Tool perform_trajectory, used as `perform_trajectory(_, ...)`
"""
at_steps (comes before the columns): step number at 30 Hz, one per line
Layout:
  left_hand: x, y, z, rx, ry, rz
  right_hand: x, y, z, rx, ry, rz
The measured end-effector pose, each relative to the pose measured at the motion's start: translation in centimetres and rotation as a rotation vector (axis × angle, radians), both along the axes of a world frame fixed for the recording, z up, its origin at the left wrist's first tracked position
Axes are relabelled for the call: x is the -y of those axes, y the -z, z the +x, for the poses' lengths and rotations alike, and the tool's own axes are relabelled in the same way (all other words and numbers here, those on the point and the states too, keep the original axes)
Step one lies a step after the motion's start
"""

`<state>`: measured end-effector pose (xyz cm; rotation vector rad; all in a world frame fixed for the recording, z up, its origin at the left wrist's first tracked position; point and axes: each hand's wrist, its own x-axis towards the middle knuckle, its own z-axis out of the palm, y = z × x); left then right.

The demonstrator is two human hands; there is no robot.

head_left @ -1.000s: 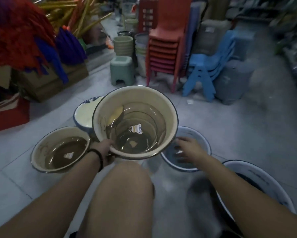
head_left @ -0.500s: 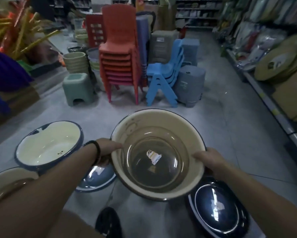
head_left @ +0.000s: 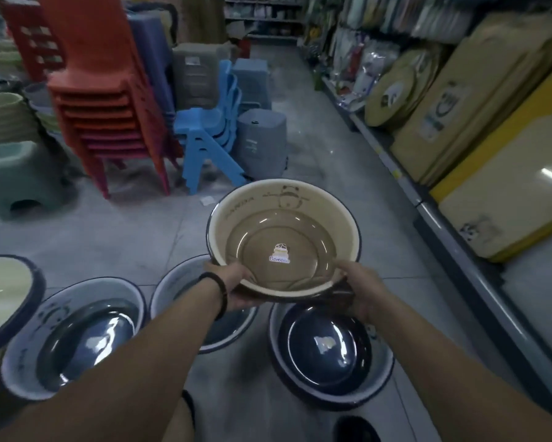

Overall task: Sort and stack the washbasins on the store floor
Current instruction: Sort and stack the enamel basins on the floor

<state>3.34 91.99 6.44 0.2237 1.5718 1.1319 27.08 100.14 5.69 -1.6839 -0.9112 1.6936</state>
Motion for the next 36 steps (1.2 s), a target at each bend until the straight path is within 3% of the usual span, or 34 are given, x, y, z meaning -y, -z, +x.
perform_trajectory(3,-2.0,2.9,0.8,-0.077,0.138,-0.142,-2.9,1.3,5.9,0.232,0.063,0.125)
perform_trajectory(6,-3.9,4.3,3.0,-0.137,0.204,-0.220,-4.2,3.6,10.8,0.392,-0.024,0.084)
perform_trajectory(10,-7.3,7.6,5.7,-0.248,0.188,-0.180,-3.9,4.7,14.0,0.435,-0.049,-0.085)
perform_trajectory(14,-10.5,14.8,6.8,-0.276,0.175,-0.263,-2.9,7.2,15.1,0.426,-0.092,-0.290)
perform_trajectory(20,-10.8,15.5,8.7,-0.480,0.221,-0.300,-2.4,9.7,15.6,0.578,-0.391,-0.588)
perform_trajectory(23,-11.3,16.4,8.1,-0.599,0.315,-0.386,-2.8,10.9,16.0,0.577,-0.420,-0.693)
perform_trajectory(30,-11.9,18.7,7.4,-0.729,0.582,-0.579,-4.7,14.1,15.0,0.557,-0.271,-0.717)
perform_trajectory(36,-12.0,20.5,8.5,-0.780,0.798,-0.684,-4.6,12.7,13.5,0.608,-0.437,-0.574)
